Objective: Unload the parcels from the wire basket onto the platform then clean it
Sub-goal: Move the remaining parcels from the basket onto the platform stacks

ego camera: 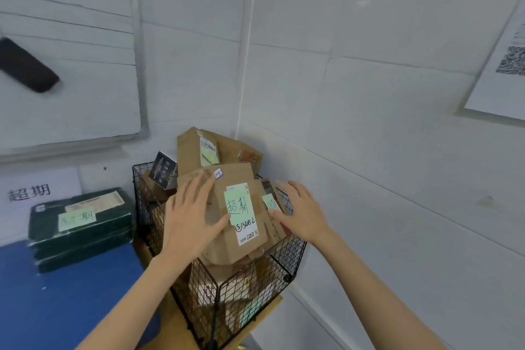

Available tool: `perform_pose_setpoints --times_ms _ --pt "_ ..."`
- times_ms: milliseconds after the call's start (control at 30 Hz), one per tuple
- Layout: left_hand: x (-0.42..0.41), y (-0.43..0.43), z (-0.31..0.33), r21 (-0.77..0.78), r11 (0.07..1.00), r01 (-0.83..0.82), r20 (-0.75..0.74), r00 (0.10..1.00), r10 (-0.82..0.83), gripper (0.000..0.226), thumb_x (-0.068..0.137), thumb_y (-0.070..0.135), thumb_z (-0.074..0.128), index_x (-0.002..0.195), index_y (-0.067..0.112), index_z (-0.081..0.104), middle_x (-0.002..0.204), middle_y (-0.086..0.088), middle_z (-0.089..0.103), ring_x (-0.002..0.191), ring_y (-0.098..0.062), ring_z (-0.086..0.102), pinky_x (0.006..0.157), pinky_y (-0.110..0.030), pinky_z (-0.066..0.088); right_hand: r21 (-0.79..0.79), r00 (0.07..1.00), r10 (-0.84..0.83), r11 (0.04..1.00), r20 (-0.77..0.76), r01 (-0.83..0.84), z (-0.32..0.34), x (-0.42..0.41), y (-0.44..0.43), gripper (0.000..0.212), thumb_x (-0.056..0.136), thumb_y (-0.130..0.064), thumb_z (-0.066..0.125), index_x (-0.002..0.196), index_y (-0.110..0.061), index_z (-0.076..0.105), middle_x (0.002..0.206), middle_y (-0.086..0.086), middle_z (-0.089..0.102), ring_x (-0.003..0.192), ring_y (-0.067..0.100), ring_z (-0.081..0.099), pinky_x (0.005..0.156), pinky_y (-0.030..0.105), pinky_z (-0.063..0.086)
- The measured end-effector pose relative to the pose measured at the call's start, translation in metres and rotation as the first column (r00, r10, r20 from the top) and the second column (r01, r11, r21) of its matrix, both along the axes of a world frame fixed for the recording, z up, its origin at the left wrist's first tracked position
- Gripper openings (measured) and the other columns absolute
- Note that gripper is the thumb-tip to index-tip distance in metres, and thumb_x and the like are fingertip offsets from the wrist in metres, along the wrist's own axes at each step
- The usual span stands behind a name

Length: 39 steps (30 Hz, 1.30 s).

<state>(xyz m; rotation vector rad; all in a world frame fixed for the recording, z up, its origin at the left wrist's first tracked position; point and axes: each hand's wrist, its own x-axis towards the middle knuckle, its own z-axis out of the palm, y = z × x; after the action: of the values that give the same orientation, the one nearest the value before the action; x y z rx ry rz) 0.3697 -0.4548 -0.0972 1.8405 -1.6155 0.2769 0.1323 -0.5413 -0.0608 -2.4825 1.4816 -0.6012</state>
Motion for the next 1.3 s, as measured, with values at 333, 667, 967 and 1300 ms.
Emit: perform_pose_setpoints --times_ms 333,667,967,1300 --pt "-0.001 -0.009 -0.021 0.051 0.996 -0.074 -0.048 0.996 0.077 0.092 0.076 0.073 0.045 0.154 0.035 0.015 0.160 0.008 0.023 0.141 -0.018 0.030 0.112 -0.041 0.025 0.133 0.959 0.210 0.962 0.193 -0.237 -0.033 0.041 -0.060 0.071 0.092 -0.050 0.062 0.152 -0.037 0.026 0.156 -0.008 0.034 0.142 0.012 0.032 0.112 0.050 0.036" --pt "-0.026 -0.009 -0.016 -0.005 1.000 -0.008 -0.341 0.940 0.005 0.089 0.077 0.063 0.052 0.154 0.044 0.011 0.155 0.016 0.025 0.132 0.001 0.035 0.095 -0.025 0.041 0.174 0.848 0.329 0.887 0.415 -0.429 -0.046 0.047 -0.092 0.075 0.092 -0.037 0.068 0.154 -0.036 0.025 0.151 -0.008 0.044 0.133 0.004 0.039 0.104 0.026 0.034" --pt "-0.045 -0.020 0.028 -0.138 0.987 -0.084 -0.477 0.879 0.008 0.088 0.076 0.055 0.062 0.151 0.052 0.016 0.152 0.024 0.030 0.138 -0.001 0.035 0.103 -0.047 0.048 0.049 0.695 0.430 0.831 0.576 -0.554 -0.009 0.050 -0.117 0.072 0.089 -0.041 0.070 0.145 -0.057 0.027 0.143 -0.032 0.041 0.132 0.003 0.041 0.108 0.044 0.045" --pt "-0.047 -0.019 0.102 -0.189 0.975 -0.120 -0.504 0.864 0.008 0.104 0.084 0.028 0.076 0.150 0.056 0.000 0.157 0.021 0.028 0.123 0.031 0.027 0.108 -0.038 0.044 -0.170 0.543 0.608 0.742 0.579 -0.649 0.055 0.075 -0.116 0.072 0.085 -0.054 0.064 0.144 -0.059 0.024 0.153 -0.022 0.036 0.140 0.008 0.038 0.107 0.052 0.045"
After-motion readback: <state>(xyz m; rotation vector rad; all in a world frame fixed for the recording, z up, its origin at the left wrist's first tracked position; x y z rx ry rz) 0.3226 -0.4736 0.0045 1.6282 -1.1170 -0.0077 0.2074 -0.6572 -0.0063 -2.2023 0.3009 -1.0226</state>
